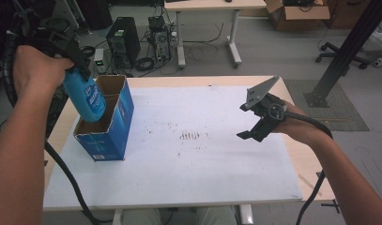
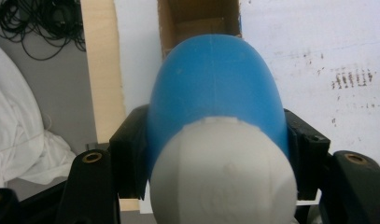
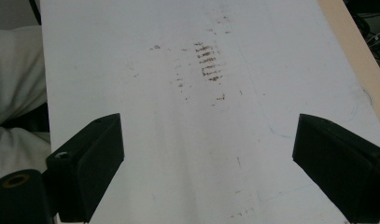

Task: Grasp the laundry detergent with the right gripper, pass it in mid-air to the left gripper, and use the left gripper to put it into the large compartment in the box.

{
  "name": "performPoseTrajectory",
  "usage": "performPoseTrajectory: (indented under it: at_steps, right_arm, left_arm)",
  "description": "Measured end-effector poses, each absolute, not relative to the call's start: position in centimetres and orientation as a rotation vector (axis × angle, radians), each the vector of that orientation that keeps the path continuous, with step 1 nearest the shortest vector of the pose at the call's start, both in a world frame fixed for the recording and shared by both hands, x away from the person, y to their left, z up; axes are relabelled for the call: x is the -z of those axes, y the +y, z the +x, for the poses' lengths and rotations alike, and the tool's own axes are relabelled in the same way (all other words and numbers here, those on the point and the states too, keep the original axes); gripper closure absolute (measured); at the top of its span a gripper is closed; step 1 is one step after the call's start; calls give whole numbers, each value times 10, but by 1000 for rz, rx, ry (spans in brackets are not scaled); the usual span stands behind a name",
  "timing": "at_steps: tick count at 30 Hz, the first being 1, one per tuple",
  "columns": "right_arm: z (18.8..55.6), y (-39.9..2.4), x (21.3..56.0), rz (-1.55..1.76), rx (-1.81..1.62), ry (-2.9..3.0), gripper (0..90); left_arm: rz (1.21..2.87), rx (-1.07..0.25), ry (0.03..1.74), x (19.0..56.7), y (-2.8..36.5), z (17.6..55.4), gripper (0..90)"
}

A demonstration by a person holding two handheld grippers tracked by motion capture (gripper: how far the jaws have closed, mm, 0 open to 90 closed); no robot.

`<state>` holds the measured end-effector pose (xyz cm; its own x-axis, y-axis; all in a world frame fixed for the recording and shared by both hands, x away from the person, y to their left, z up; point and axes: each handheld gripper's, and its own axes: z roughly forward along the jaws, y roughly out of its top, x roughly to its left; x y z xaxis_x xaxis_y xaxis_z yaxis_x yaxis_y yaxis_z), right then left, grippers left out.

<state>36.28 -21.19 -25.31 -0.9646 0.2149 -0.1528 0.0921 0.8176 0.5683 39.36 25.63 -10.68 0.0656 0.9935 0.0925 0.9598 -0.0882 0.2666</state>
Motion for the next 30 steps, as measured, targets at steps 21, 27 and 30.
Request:
performPoseTrajectory:
  at_steps: [21,27,30]
  right_arm:
    - [363,-219,270,285,-845,2819,85]
    - [363,-222,274,301,-842,2824,87]
    - [363,-222,275,308,-837,2824,87]
  left_arm:
    - [2221,-366,2023,200,267,409,378]
    - [2223,-361,2014,220,271,409,378]
    - [2231,-369,2003,228,272,410,378]
